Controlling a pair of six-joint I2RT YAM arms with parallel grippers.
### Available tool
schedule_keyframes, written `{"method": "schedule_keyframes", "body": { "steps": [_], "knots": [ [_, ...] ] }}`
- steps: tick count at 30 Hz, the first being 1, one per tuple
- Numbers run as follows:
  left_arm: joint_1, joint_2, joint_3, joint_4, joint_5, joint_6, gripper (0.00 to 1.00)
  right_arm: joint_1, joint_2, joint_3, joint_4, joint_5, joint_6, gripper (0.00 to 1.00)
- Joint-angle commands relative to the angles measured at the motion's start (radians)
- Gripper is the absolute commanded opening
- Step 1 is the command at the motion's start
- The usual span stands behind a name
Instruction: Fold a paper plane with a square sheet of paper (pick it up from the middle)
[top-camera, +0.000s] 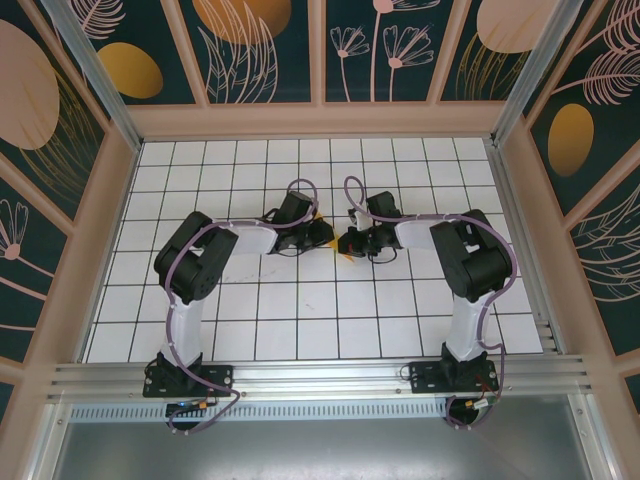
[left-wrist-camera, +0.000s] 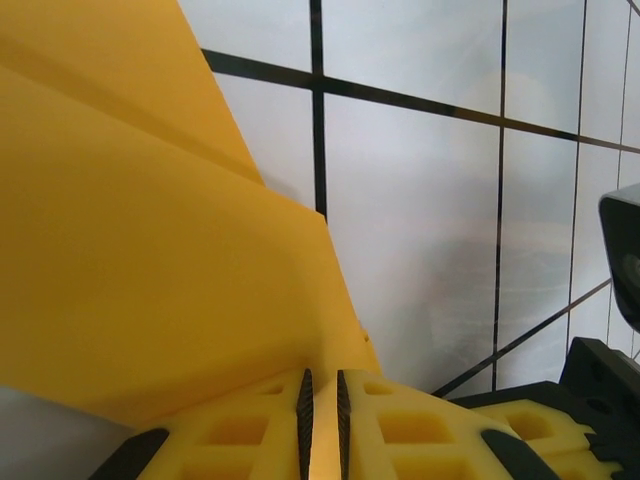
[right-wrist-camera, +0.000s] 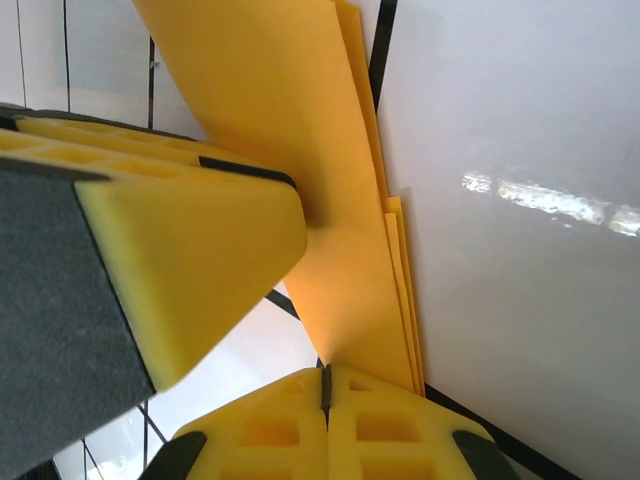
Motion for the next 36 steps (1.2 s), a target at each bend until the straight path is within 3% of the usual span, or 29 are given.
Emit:
{"method": "schedule_keyframes", "body": {
  "steps": [1,24,36],
  "knots": [
    [0.054,0.022,0.015,-0.093,-0.091,0.041,0.17,-0.007,0.053,-0.070,-0.150,0.118,-0.018,0.00],
    [0.202,0.087,0.107,-0.185,-0.157,0.141,0.18,-0.007,0.053,-0.078,-0.156,0.129,-0.016,0.00],
    [0.244,0.042,0.113,-0.188,-0.171,0.151,0.20,-0.001,0.050,-0.056,-0.135,0.100,-0.012,0.00]
  ]
}}
